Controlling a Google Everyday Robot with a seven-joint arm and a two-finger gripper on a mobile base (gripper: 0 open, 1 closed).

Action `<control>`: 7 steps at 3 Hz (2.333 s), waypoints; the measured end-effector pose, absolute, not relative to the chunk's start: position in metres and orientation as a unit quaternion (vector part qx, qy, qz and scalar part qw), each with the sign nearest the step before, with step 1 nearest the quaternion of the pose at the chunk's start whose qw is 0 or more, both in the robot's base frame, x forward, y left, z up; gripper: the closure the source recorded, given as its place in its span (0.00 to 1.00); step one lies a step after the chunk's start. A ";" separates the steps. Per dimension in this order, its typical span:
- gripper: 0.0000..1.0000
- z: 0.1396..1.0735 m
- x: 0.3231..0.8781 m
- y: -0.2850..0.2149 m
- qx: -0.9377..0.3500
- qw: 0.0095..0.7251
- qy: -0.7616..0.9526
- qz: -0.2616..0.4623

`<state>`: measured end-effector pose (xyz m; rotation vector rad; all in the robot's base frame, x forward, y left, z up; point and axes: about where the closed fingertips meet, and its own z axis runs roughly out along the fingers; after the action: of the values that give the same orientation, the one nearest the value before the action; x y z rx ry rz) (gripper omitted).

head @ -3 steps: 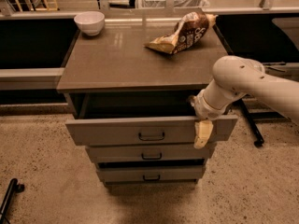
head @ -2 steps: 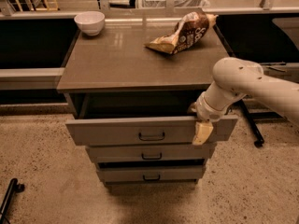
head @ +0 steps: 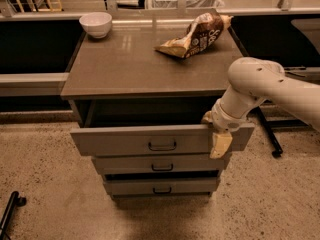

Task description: Open top drawer

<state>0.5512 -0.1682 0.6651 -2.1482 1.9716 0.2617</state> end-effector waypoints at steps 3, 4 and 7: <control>0.64 0.672 0.510 -0.168 -0.743 0.067 0.651 0.142; 0.55 0.706 0.503 -0.169 -0.753 0.087 0.638 0.132; 0.03 0.715 0.505 -0.167 -0.758 0.081 0.636 0.122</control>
Offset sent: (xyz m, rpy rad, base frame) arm -0.0654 -0.0082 0.0096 0.0361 0.1957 0.0766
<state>0.5051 -0.1666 0.7147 -2.2659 1.9003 0.3643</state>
